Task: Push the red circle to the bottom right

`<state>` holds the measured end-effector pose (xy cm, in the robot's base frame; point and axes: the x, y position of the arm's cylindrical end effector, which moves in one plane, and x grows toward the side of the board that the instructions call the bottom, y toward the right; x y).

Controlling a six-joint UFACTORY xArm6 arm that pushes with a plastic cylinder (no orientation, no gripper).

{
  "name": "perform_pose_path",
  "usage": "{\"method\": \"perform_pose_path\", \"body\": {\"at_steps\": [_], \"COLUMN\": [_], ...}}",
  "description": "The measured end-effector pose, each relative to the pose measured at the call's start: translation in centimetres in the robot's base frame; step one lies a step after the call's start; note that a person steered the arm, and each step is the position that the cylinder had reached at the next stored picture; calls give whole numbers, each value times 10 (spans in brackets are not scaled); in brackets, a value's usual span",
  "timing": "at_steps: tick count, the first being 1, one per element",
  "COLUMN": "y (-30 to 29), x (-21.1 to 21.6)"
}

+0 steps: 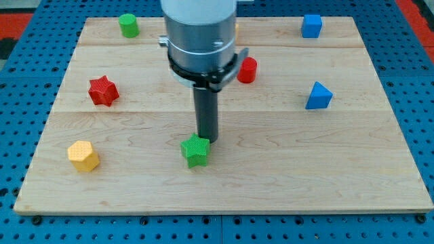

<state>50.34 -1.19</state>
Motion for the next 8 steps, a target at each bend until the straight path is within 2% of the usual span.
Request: {"method": "perform_pose_path", "body": {"at_steps": [1,2,3,4,5,7,8], "y": [12,60,28,-4,-3,104,117], "x": [-8,-52,-128,-153,-169,-185,-164]}}
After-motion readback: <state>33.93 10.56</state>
